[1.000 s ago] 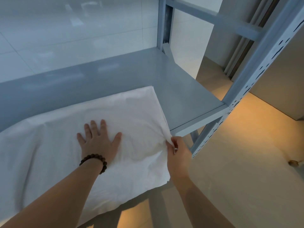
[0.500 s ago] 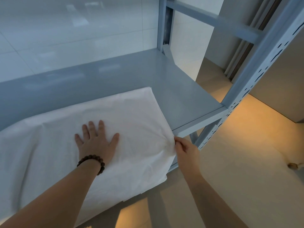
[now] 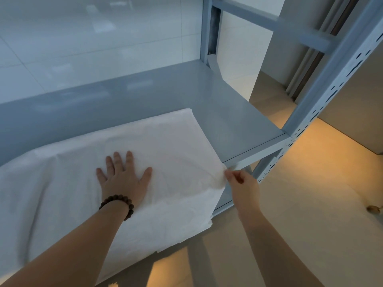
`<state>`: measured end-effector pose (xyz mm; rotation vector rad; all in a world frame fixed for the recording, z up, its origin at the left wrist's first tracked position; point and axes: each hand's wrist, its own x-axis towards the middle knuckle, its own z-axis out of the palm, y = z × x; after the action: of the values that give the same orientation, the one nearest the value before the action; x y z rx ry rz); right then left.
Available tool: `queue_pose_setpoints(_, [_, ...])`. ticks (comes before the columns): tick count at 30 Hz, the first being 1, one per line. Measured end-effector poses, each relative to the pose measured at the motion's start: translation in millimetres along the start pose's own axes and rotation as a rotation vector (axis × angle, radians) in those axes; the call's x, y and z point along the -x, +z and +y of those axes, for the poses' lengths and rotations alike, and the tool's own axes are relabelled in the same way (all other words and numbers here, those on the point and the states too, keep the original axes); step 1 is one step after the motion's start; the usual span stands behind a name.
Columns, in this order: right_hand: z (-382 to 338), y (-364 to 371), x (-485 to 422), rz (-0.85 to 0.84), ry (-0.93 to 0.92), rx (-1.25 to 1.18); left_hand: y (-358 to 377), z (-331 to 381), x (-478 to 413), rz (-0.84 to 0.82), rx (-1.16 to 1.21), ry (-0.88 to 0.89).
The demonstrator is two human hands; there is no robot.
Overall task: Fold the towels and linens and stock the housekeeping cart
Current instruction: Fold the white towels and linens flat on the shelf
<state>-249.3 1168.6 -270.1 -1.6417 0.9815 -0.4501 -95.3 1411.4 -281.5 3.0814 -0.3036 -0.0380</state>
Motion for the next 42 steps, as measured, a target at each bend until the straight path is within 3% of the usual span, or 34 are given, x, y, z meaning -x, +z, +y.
queue_pose_setpoints(3, [1.3, 4.7, 4.5, -0.188, 0.022, 0.032, 1.0, 0.0, -0.8, 0.001, -0.002, -0.002])
queue_pose_setpoints(8, [-5.7, 6.3, -1.9, -0.186, 0.030, -0.025, 2.5, -0.5, -0.9, 0.006, 0.001, 0.002])
queue_pose_setpoints(14, [-9.2, 14.7, -4.0, -0.062, 0.081, -0.038, 0.9, 0.1, -0.7, 0.001, 0.003, -0.006])
queue_pose_setpoints(16, [-9.1, 18.2, -0.4, 0.080, 0.101, 0.000, 0.7, 0.5, 0.5, 0.002, 0.000, -0.009])
queue_pose_setpoints(17, [-10.9, 18.1, 1.5, 0.205, 0.029, 0.058, 0.6, 0.8, 0.6, 0.002, -0.001, -0.009])
queue_pose_setpoints(19, [-17.2, 24.4, 8.9, 0.317, -0.398, 0.283, 0.3, 1.7, 0.8, 0.002, 0.000, -0.013])
queue_pose_setpoints(21, [-19.6, 46.0, 17.9, 0.022, -0.857, 0.524, -0.2, 2.1, 0.2, 0.007, 0.006, -0.015])
queue_pose_setpoints(23, [-14.9, 66.0, 23.7, -0.346, -0.976, 0.842, -1.1, 1.6, 0.7, -0.008, 0.006, -0.016])
queue_pose_setpoints(24, [-12.5, 67.3, 16.0, -0.410, -0.959, 0.985, -1.2, 1.7, 1.5, -0.010, 0.006, -0.017])
queue_pose_setpoints(26, [-15.3, 54.4, -14.8, -0.390, -0.813, 1.190, -1.8, 2.7, 2.1, -0.011, 0.007, -0.014])
queue_pose_setpoints(29, [-28.4, 30.7, -45.0, -0.257, -0.448, 1.342, -3.3, 3.6, 2.8, -0.023, 0.010, -0.017])
queue_pose_setpoints(31, [-28.0, 44.8, -31.3, -0.228, -0.582, 1.323, -3.7, 5.2, 2.5, -0.017, 0.015, -0.017])
queue_pose_setpoints(34, [-21.5, 84.2, 9.9, -0.489, -0.854, 1.145, -4.8, 8.1, 2.9, -0.014, 0.029, -0.025])
queue_pose_setpoints(39, [-28.2, 91.4, 1.1, -0.426, -0.787, 1.169, -4.9, -1.0, 9.8, -0.046, 0.047, 0.041])
queue_pose_setpoints(42, [-27.4, 91.6, 1.4, -0.452, -0.768, 1.207, -2.8, -43.4, 23.7, -0.074, 0.035, 0.039])
